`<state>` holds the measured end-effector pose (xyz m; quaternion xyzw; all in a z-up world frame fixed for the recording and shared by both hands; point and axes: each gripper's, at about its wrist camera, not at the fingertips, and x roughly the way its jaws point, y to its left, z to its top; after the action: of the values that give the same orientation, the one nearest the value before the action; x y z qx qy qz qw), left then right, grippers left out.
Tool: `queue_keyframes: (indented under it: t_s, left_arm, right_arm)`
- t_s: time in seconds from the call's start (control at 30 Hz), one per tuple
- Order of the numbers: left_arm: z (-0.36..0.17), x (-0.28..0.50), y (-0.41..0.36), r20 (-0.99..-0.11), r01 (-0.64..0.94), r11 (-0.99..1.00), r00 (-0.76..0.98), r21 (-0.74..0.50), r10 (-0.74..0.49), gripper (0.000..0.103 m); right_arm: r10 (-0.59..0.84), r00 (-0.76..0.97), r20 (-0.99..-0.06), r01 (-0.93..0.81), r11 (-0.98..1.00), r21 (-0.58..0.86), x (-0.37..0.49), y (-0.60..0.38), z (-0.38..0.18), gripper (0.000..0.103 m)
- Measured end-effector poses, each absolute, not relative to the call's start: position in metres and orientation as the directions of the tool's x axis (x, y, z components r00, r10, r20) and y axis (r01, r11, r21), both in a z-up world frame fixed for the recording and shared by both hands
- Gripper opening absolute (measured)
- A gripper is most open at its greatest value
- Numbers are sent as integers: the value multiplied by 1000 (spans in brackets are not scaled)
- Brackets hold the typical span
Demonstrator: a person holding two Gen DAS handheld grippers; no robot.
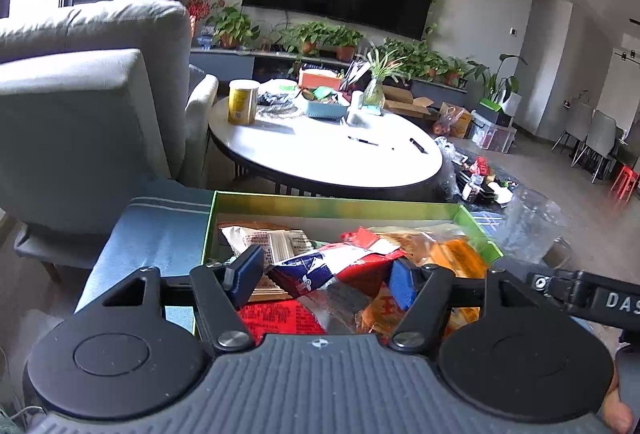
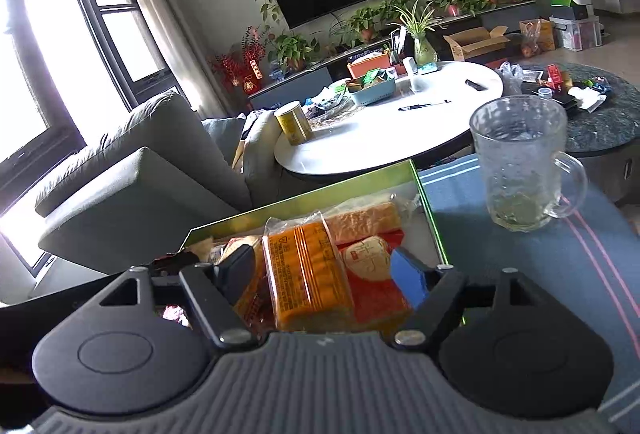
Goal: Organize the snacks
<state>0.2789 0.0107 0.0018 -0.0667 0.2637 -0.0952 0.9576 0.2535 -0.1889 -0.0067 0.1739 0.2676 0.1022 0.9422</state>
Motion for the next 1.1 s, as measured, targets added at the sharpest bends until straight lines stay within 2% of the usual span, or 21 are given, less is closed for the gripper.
queue_keyframes:
  t_s: [0.5, 0.87, 1.1]
  left_arm:
    - [28, 245, 3, -429, 197, 964, 866, -179, -256, 74]
    - [23, 191, -1, -430, 194, 972, 873, -129, -231, 81]
    - [17, 142, 8, -442, 136, 970, 871, -200, -213, 85]
  right_arm:
    - [277, 852, -444, -108, 923, 368, 216, -192, 9, 80]
    - [308, 836, -454, -131, 916, 380, 193, -186, 5, 80]
    - [324, 830, -454, -136, 907, 399, 162, -186, 6, 80]
